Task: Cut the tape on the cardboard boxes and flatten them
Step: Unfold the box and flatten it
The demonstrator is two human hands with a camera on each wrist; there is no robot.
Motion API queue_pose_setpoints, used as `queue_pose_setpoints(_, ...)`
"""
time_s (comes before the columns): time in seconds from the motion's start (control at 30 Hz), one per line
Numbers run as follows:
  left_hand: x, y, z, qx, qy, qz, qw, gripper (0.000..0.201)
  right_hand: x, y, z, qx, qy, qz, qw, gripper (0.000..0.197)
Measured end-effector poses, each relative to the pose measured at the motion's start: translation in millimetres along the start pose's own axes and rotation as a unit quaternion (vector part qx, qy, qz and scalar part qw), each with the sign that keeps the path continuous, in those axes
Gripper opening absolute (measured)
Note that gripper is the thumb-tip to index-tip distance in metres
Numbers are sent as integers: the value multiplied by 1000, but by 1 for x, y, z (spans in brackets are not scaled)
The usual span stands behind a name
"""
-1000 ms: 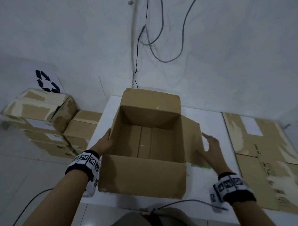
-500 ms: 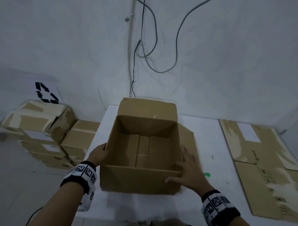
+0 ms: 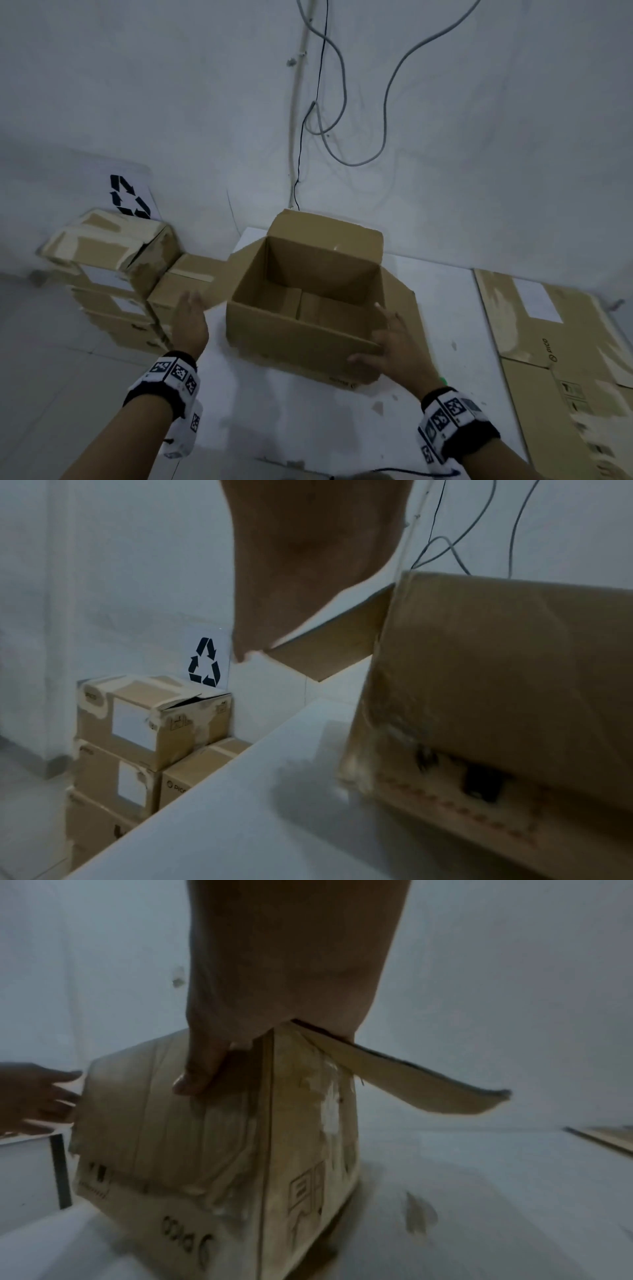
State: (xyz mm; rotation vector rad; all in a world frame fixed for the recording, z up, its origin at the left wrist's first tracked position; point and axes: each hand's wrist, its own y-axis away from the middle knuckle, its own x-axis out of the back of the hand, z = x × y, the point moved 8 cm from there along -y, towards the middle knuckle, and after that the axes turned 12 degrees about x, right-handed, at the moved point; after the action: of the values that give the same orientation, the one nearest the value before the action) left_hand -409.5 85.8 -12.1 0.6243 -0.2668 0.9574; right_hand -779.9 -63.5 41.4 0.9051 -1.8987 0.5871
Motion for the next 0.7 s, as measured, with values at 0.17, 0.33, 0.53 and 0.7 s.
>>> queue_pose_setpoints(0.17,-14,31,-21,135,87,-14,987,76,37,-18,-42,-18,-261,74,962,32)
queue_pose_setpoints(0.33,-85,96,-16,252,202,-267,908,96,41,-25,-34,-117,-361,155,912,53)
queue_pose_setpoints(0.53,-91,96,-1,191,202,-273,921,77,19,-16,-20,-178,-460,178,851,40)
queue_pose_setpoints(0.7,-18,62,30,60,220,-106,968,32,12,-3,-7,-218,-488,207,820,32)
